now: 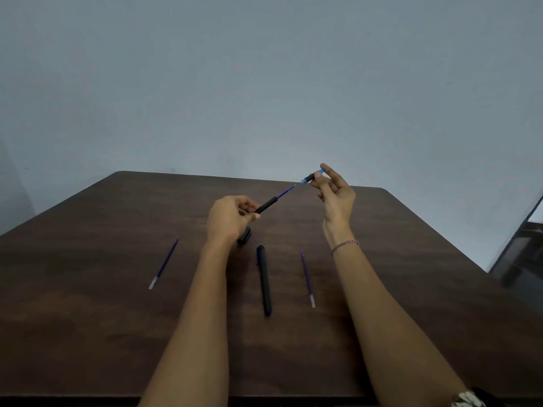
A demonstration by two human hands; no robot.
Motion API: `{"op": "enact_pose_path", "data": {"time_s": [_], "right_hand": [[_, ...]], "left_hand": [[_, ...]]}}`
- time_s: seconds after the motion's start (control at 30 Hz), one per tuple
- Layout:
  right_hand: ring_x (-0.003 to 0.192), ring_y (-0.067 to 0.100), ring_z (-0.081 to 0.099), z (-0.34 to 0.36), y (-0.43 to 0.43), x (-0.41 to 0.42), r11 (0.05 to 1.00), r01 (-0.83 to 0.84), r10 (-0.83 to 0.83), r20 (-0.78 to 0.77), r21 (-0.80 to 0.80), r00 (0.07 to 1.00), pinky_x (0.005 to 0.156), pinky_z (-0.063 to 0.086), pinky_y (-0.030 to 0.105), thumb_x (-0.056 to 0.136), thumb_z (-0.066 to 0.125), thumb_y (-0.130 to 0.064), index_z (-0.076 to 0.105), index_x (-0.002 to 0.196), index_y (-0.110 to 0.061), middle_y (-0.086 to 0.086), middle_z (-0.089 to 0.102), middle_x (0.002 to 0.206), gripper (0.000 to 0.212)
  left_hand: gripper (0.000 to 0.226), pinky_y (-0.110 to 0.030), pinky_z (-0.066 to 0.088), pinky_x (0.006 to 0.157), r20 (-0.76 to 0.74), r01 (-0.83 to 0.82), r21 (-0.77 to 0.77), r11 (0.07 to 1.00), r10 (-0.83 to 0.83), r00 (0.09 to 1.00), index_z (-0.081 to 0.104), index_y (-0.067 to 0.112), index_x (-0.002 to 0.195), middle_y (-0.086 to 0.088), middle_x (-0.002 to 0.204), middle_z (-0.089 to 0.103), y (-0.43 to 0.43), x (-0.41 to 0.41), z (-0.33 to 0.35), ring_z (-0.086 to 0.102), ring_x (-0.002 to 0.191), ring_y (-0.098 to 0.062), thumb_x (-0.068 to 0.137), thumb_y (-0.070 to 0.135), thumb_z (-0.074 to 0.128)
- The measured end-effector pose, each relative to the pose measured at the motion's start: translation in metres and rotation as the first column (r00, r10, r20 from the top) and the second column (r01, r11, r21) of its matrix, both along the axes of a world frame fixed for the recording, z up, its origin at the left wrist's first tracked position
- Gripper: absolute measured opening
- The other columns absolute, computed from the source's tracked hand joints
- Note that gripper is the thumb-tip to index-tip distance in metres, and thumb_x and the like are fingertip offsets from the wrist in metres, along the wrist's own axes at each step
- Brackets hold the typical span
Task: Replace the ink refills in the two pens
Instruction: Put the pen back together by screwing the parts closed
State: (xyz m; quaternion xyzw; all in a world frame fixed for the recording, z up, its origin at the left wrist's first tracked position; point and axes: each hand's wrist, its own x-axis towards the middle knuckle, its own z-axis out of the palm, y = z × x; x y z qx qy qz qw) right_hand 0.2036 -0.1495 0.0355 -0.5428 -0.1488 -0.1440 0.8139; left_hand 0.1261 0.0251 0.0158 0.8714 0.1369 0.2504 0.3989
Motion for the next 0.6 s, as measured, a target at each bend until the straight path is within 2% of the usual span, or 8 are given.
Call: {"op": "enact_pose_path", "data": {"time_s": [0.13, 0.3, 0.43, 0.6], "right_hand": [[0.069, -0.003, 0.067, -0.0012, 0.0025, 0.0014, 1.0, -0.011, 0.011, 0.022, -0.023, 1.0, 0.063, 0.047, 0.007, 0.085, 0.067, -0.009, 0.067, 0.106, -0.013, -0.011, 0.07, 0.062, 0.021], [0.072, -0.002, 0.067, -0.0025, 0.005, 0.0036, 0.997, -0.006, 0.009, 0.026, -0.081, 1.0, 0.068, 0.049, 0.009, 0.084, 0.067, -0.005, 0.067, 0.107, -0.009, -0.01, 0.068, 0.058, 0.023], [0.069, 0.001, 0.068, -0.0018, 0.0043, 0.0032, 0.998, 0.018, -0.017, 0.025, -0.062, 1.0, 0.081, 0.051, 0.018, 0.084, 0.067, -0.005, 0.068, 0.104, -0.013, -0.01, 0.068, 0.058, 0.021], [0.068, 0.0, 0.067, -0.0006, 0.0031, 0.0027, 0.999, 0.039, -0.039, 0.01, -0.018, 0.999, 0.089, 0.049, 0.026, 0.084, 0.067, -0.004, 0.067, 0.109, -0.008, -0.011, 0.068, 0.06, 0.025]], "left_hand": [[0.014, -0.026, 0.049, 0.067, -0.011, -0.01, 0.042, 0.999, 0.01, 1.0, 0.071, 0.027, 0.085, 0.016, 0.071, 0.061, 0.0005, 0.0025, -0.0007, 0.06, 0.074, -0.005, 0.075, 0.019, 0.077], [0.013, -0.022, 0.045, 0.062, -0.011, -0.02, 0.065, 0.998, 0.02, 1.0, 0.07, 0.03, 0.082, 0.018, 0.069, 0.06, -0.0016, 0.0031, 0.0002, 0.058, 0.071, -0.002, 0.075, 0.02, 0.077], [0.014, -0.02, 0.042, 0.057, -0.011, -0.024, 0.057, 0.998, 0.025, 1.0, 0.07, 0.031, 0.082, 0.018, 0.068, 0.06, -0.002, 0.0041, -0.0002, 0.057, 0.07, 0.0, 0.075, 0.021, 0.077], [0.014, -0.023, 0.048, 0.065, -0.008, -0.023, 0.043, 0.999, 0.024, 1.0, 0.07, 0.031, 0.082, 0.016, 0.071, 0.062, -0.0012, 0.0056, -0.0008, 0.06, 0.073, -0.002, 0.075, 0.021, 0.077]]}}
